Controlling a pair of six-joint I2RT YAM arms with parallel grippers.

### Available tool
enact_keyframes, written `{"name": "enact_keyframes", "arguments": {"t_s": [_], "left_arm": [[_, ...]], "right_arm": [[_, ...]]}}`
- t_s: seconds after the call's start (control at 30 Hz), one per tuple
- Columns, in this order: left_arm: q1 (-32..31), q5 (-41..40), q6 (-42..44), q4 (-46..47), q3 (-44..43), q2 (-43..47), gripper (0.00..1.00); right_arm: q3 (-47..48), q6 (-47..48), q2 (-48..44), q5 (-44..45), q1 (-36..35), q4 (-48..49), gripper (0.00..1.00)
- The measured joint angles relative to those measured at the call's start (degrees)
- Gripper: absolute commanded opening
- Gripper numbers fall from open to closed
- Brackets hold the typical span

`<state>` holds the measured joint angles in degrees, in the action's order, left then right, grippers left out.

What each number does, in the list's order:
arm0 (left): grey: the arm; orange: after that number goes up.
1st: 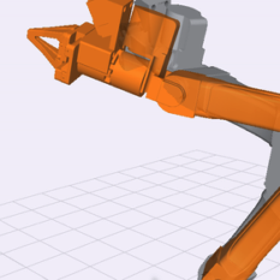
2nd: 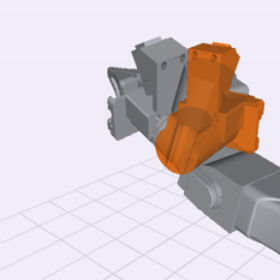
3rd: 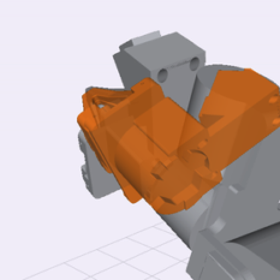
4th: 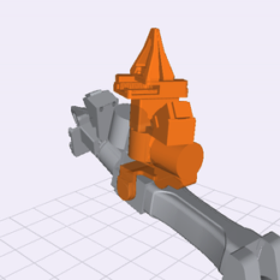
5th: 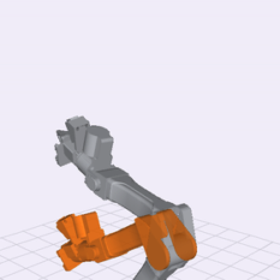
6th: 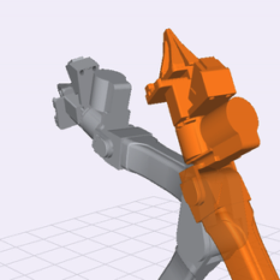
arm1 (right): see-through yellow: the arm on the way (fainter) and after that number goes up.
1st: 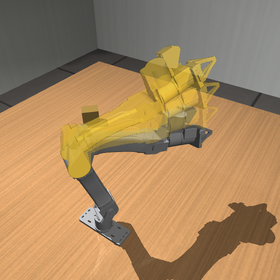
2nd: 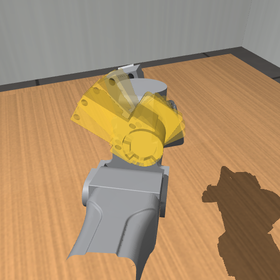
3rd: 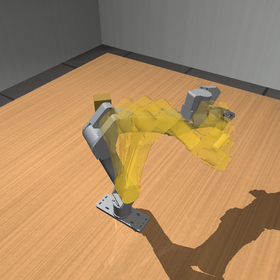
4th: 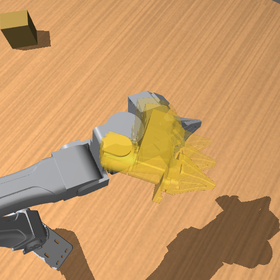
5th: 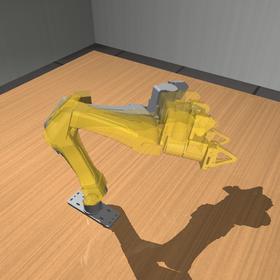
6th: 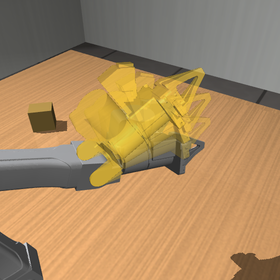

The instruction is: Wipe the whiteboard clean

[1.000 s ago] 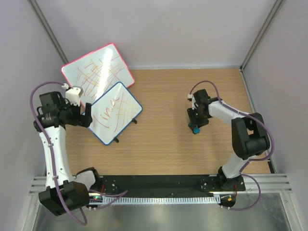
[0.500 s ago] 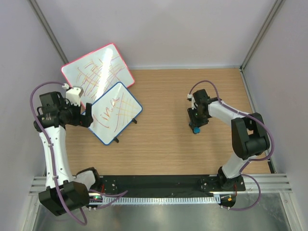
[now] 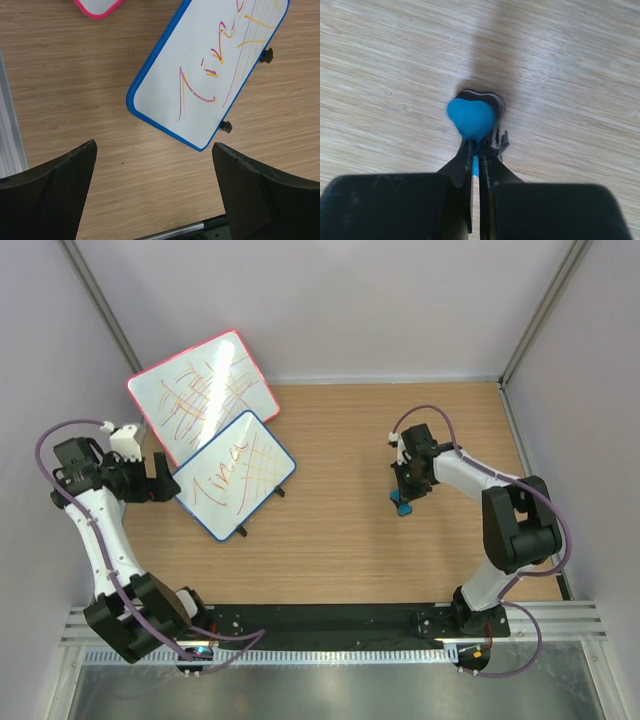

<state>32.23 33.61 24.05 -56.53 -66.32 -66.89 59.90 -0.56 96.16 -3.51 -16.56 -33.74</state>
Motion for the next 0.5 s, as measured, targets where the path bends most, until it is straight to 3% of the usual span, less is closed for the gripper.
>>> {"name": "enact_keyframes", "arguments": {"t_s": [0.27, 0.5], "left_arm": [[2.9, 9.7, 0.4, 2.4, -0.1, -6.2, 0.93], [5.2, 13.6, 0.7, 4.9, -2.5, -13.6, 0.89]], "right_arm": [[-3.9, -1.3, -6.3, -1.2, 0.0, 6.4, 0.01], [-4.7, -1.9, -12.4, -1.6, 0.0, 9.3, 0.01]]}}
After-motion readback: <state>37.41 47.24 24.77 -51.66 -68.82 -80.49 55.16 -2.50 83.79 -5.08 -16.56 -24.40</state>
